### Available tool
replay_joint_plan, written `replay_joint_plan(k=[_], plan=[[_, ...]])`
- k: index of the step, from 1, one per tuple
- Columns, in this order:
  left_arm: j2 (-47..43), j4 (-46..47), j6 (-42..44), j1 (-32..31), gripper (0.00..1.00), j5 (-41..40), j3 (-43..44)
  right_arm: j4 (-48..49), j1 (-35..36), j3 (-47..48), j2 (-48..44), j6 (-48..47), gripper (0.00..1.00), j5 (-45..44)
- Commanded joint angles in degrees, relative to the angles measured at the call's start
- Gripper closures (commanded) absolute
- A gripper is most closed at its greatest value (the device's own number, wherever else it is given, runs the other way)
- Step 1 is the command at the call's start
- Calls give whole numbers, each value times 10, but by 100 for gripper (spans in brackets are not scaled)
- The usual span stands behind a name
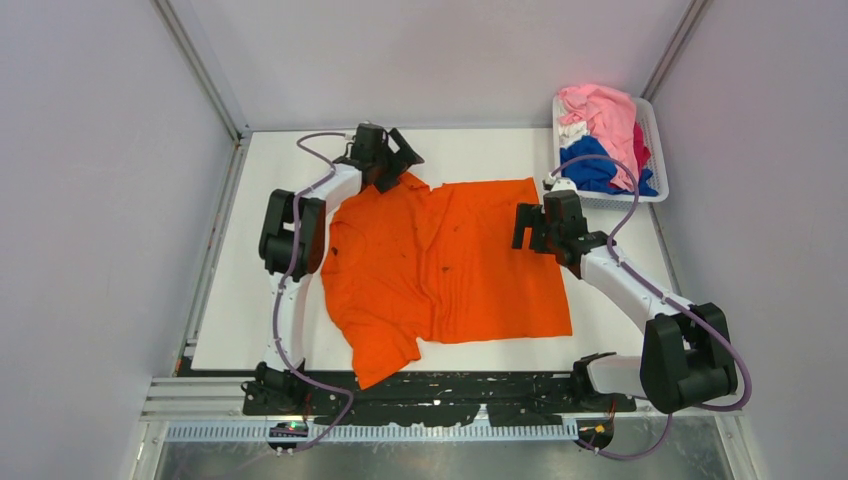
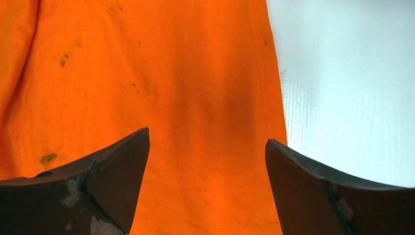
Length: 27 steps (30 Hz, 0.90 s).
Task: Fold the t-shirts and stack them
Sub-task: Flatten out the tshirt
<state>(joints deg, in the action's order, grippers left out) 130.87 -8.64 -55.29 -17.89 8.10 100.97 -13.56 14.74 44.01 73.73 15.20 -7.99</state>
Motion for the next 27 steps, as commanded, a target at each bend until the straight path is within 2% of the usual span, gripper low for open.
replay_joint_plan(k=[1,3,8,17,24,27], plan=[[9,83,-45,-1,1,0,-1,8,0,-4,-21,-7,5,-20],[18,102,-49,-3,1,-4,10,8,1,-4,-20,-8,5,-25],[43,53,-50,-5,1,-11,49,1,1,-2,-18,-9,4,-42],[-8,112,-50,-6,1,-8,-28,1,1,-1,-10,-11,5,-49],[-35,94,-40,-6,1,-39,-62,1,0,5,2,-11,5,-45],[-26,95,-41,-5,1,-42,-52,2,1,5,2,-11,5,-42]])
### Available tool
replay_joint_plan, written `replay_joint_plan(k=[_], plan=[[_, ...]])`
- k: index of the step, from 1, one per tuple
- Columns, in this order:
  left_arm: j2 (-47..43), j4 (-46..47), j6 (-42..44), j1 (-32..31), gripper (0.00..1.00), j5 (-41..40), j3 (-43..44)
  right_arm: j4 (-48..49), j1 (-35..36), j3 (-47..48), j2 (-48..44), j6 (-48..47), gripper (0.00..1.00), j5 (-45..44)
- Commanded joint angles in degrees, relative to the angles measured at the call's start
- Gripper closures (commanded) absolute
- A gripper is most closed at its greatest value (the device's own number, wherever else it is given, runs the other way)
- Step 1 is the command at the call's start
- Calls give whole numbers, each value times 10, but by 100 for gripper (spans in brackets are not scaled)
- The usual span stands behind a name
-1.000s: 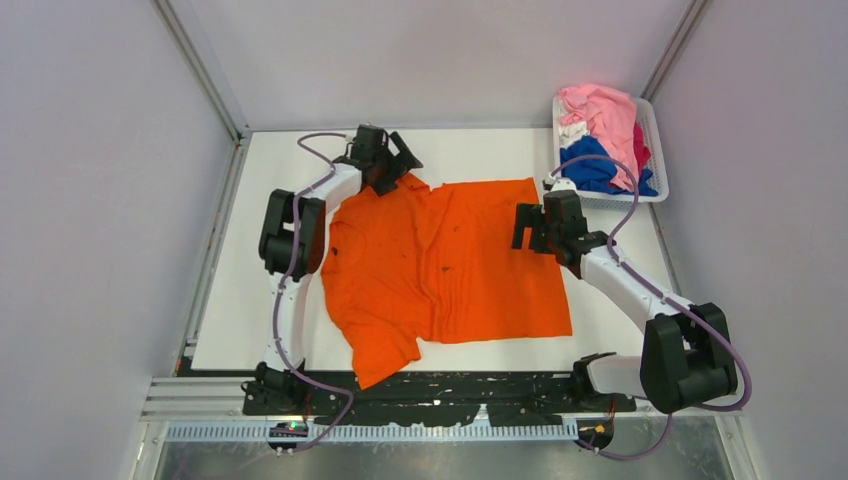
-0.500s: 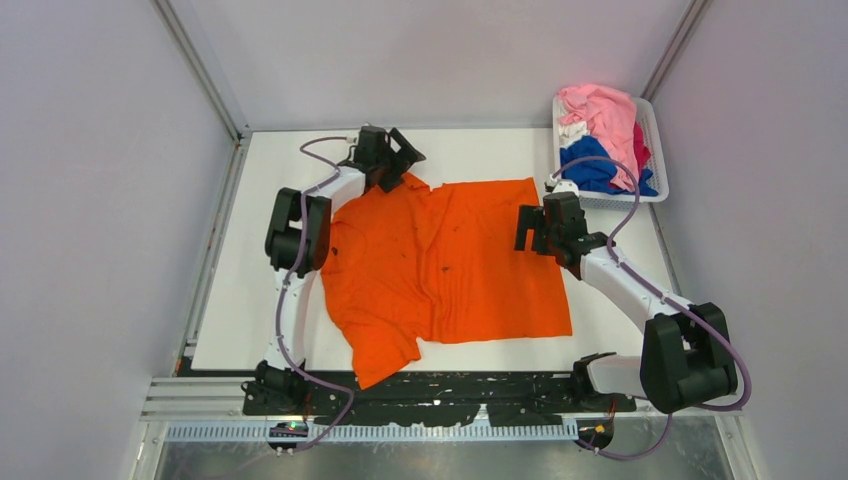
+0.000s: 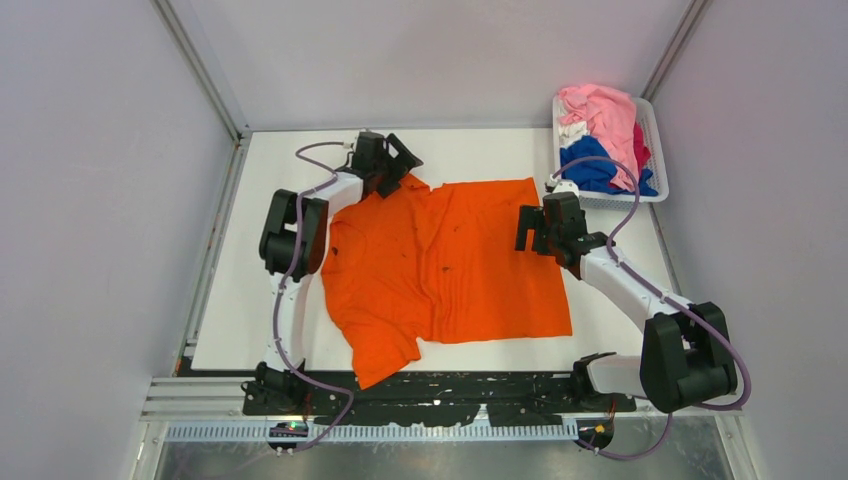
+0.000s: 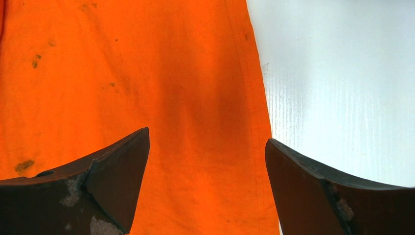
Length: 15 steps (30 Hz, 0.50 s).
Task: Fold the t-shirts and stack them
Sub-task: Flatten out the tshirt
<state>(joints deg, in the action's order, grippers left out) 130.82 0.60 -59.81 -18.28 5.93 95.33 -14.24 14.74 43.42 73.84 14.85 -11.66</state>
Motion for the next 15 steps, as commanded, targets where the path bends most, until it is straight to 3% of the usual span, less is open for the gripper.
replay_joint_plan(k=[1,9,15], plan=[[-19,-4,4,-2,1,-21,14,9,1,10,1,-7,5,-5],[63,-16,-22,-4,1,-19,113,9,1,8,-1,-6,5,-7],[156,-63,-48,-13,1,-18,291,8,0,13,14,-6,5,2]])
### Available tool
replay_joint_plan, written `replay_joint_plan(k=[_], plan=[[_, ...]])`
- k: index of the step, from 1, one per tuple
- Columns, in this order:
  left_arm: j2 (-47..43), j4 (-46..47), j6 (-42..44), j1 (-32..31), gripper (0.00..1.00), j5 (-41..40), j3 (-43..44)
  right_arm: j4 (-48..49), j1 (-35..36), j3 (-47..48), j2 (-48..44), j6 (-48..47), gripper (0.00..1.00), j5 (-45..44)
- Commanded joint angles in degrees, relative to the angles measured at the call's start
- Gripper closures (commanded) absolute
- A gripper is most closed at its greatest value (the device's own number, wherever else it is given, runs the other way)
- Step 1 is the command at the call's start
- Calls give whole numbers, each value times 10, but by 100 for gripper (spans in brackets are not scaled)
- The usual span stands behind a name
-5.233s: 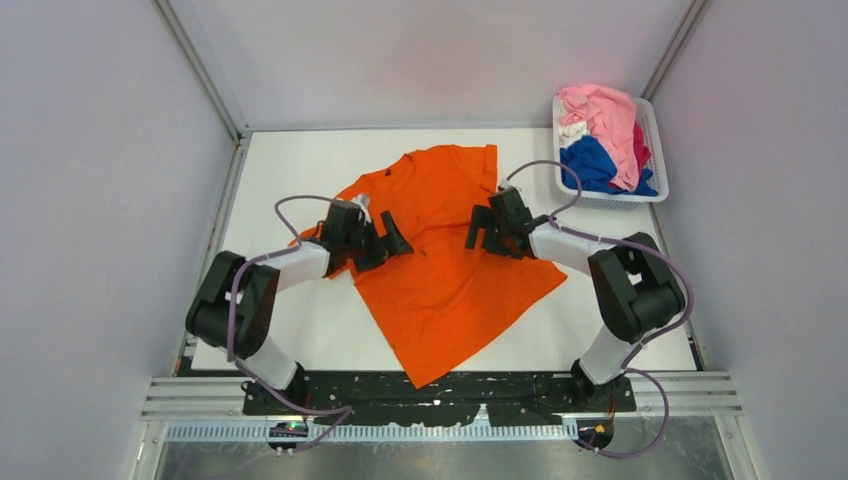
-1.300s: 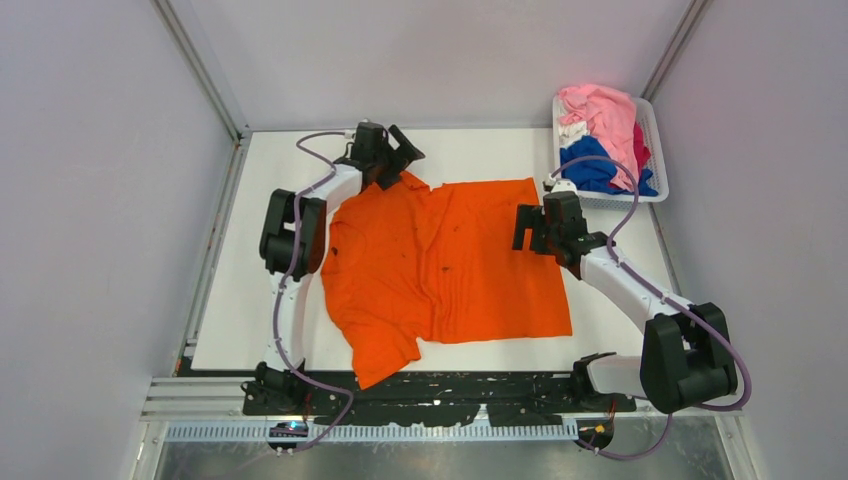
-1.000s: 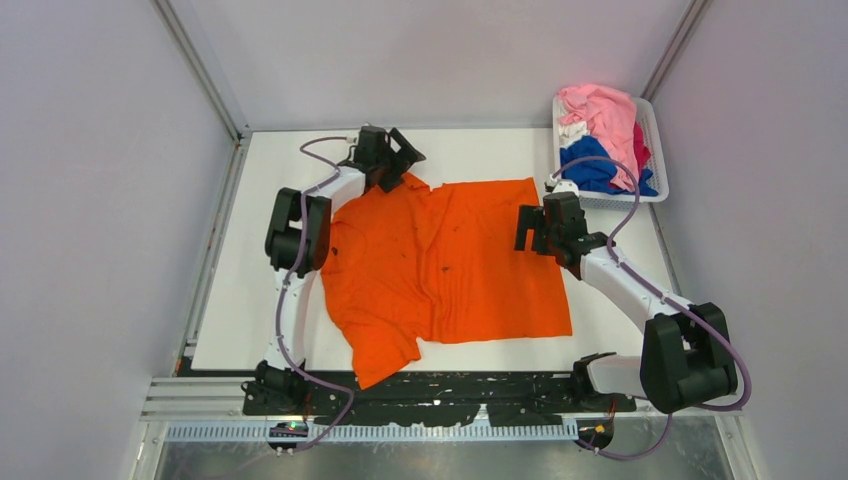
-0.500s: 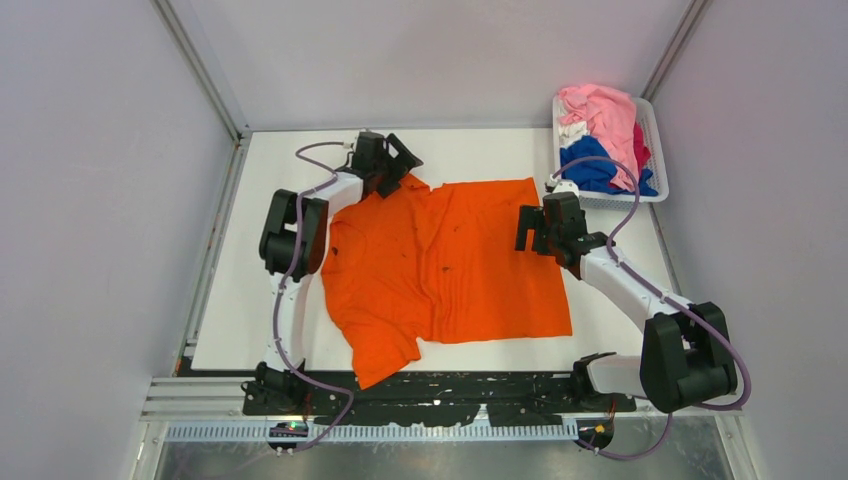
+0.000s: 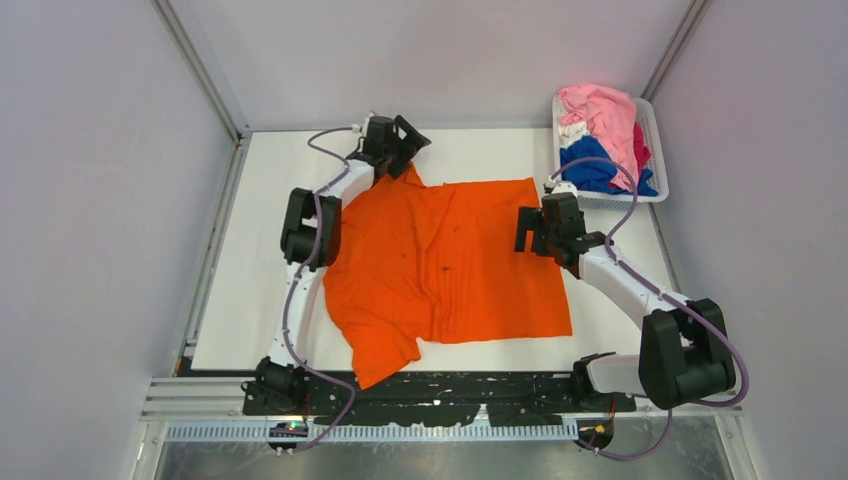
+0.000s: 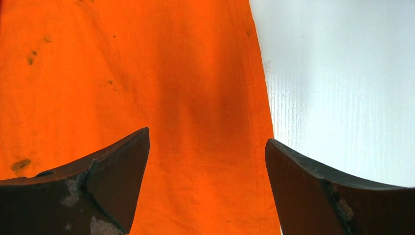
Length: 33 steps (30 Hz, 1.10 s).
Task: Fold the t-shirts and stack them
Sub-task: Flatten out the tshirt
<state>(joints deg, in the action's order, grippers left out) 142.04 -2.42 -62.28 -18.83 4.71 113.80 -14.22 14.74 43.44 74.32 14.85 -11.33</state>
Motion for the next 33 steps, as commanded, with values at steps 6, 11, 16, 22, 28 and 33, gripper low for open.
replay_joint_plan(k=[6,11,16,22,28,33], plan=[[110,12,-52,-19,1,-38,230,10,0,13,12,-7,5,-3],[107,48,-48,-25,1,-20,235,10,1,13,9,-7,5,-3],[-8,43,35,-26,1,-5,94,11,1,10,9,-5,4,-1],[-186,133,76,-19,1,-34,-179,12,0,10,8,-5,4,-1],[-210,124,84,-18,1,-34,-242,10,1,10,12,-3,5,6],[-174,102,65,-16,1,-32,-212,9,0,8,7,-3,5,0]])
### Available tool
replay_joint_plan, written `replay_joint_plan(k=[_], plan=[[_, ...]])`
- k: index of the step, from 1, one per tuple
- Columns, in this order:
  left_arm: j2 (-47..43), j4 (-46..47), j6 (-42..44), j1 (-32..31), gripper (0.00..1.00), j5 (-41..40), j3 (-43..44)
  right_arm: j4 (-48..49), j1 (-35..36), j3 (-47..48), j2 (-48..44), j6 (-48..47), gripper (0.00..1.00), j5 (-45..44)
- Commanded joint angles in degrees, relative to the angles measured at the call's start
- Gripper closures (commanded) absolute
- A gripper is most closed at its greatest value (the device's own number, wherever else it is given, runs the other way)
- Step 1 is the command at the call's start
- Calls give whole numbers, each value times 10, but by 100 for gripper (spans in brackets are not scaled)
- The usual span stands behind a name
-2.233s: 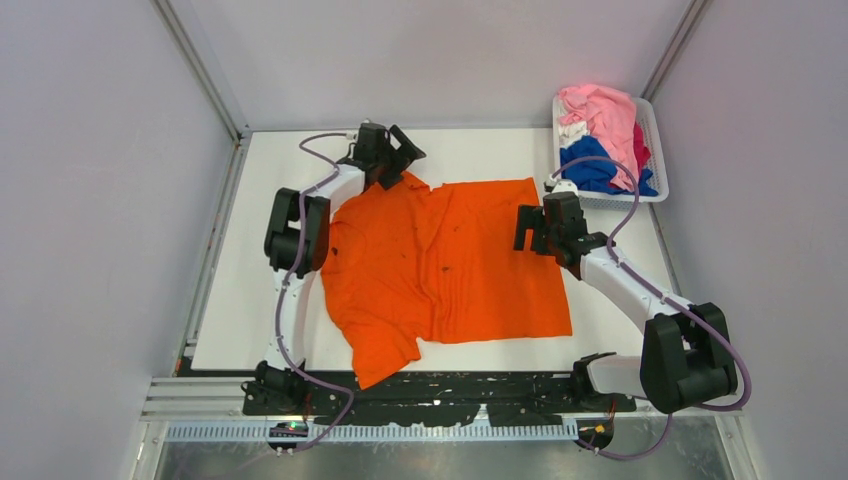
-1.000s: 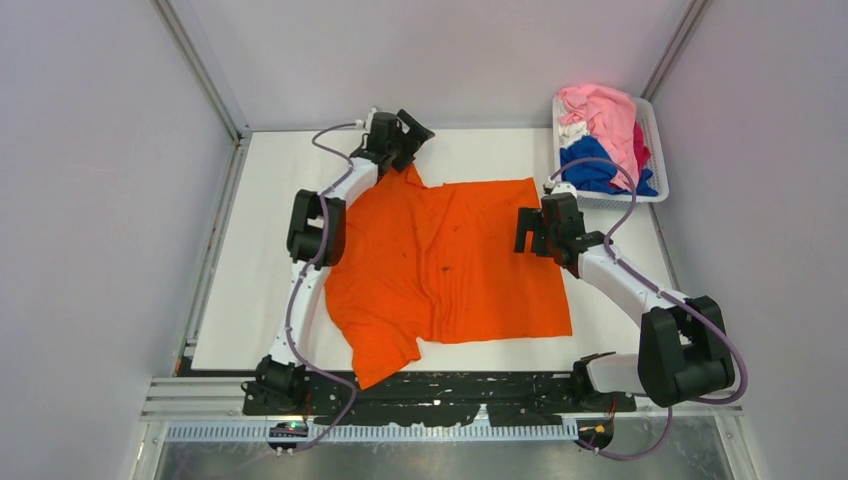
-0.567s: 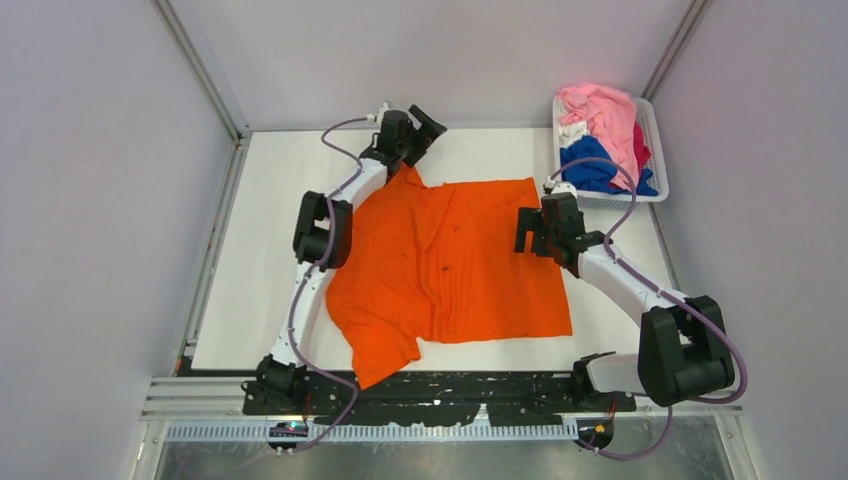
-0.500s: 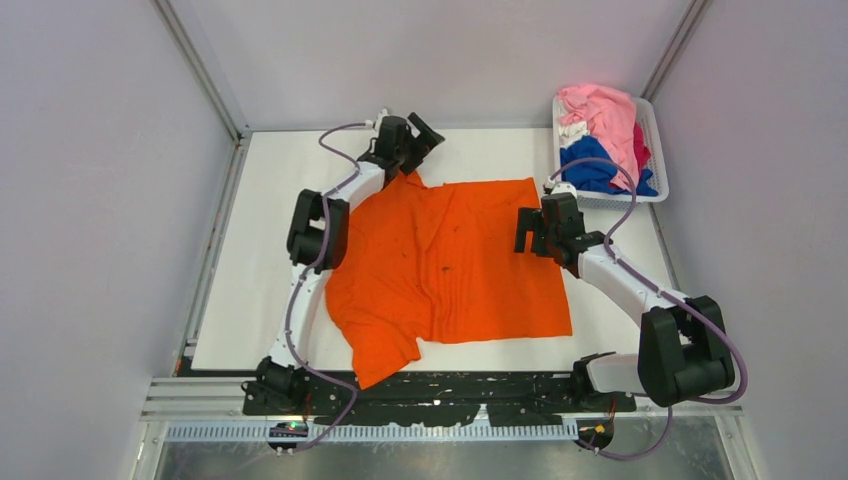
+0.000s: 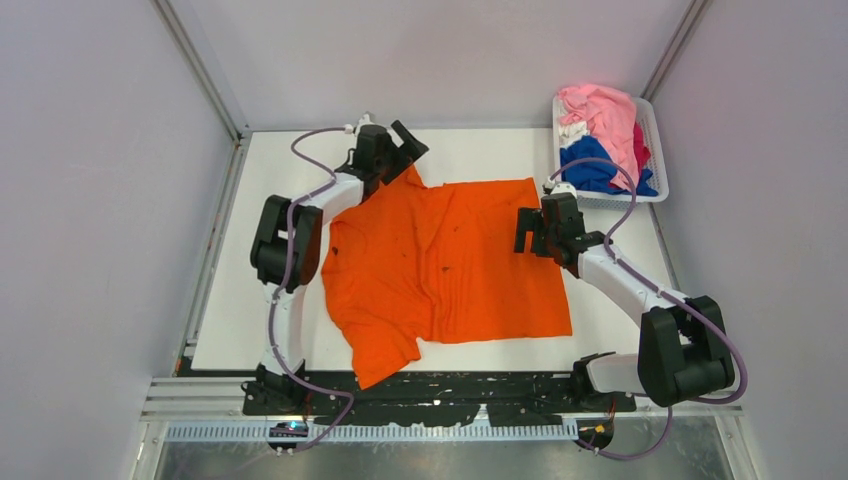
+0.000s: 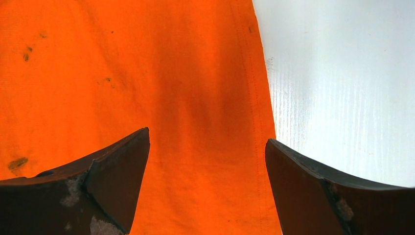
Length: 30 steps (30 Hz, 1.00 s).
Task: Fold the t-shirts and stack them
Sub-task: Flatten out the tshirt
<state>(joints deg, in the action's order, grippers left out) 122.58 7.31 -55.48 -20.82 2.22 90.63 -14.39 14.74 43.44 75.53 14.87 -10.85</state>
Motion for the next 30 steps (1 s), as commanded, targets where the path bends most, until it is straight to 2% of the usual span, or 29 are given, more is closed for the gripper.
replay_joint_plan(k=[1,13,24,30], plan=[[24,11,-7,4,1,-12,17,11,1,8,-5,-3,5,-6],[87,6,-60,3,1,-2,57,10,0,13,13,-4,5,-13],[150,-36,-69,-9,1,11,154,7,1,15,21,-1,5,-16],[185,-46,-105,-24,1,19,206,6,1,13,14,-2,5,-22]])
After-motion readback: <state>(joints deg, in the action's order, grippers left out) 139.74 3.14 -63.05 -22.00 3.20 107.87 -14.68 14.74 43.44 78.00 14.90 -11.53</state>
